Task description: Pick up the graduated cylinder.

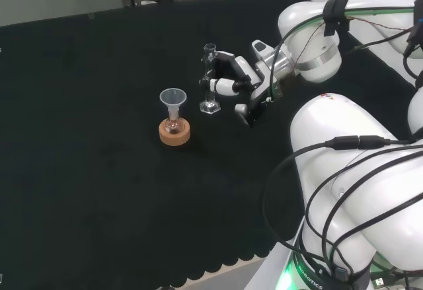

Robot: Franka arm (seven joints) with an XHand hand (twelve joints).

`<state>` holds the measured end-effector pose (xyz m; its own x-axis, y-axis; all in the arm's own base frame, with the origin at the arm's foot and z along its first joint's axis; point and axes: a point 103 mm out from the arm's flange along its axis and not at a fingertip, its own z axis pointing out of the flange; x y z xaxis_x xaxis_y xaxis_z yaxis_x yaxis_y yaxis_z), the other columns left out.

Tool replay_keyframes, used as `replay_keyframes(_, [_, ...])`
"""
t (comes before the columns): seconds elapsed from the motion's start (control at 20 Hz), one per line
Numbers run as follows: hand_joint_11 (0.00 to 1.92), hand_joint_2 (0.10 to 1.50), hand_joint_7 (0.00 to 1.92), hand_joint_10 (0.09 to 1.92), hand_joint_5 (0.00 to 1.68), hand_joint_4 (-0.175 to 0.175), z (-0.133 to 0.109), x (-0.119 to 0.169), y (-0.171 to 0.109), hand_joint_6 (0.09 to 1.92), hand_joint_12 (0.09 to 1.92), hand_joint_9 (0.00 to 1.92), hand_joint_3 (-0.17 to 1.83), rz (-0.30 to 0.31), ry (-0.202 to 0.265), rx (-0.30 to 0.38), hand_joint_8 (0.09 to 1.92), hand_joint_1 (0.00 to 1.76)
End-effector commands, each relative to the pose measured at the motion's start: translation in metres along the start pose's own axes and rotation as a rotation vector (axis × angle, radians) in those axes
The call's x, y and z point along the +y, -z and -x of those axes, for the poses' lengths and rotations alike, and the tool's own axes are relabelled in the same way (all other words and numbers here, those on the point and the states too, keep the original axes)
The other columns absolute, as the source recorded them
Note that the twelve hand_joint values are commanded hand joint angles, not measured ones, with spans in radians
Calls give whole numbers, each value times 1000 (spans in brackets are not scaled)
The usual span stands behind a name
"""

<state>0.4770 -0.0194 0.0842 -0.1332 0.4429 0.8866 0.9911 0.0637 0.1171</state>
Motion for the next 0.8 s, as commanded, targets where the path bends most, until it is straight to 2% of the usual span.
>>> replay_keyframes(0.05, [520,977,595,556,677,-5,1,0,-4,831,1277,828,-175,0,-3,15,719,1180])
replay_keyframes(0.2, [542,990,614,540,717,3,2,0,-7,809,1261,846,-175,11,-8,0,707,1175])
replay_keyframes(0.4, [561,1009,622,529,754,8,4,-1,-3,793,1255,856,-175,19,-9,22,699,1166])
replay_keyframes(0.8, [568,1019,625,526,764,8,5,-3,-3,787,1253,861,-175,28,-10,22,698,1154])
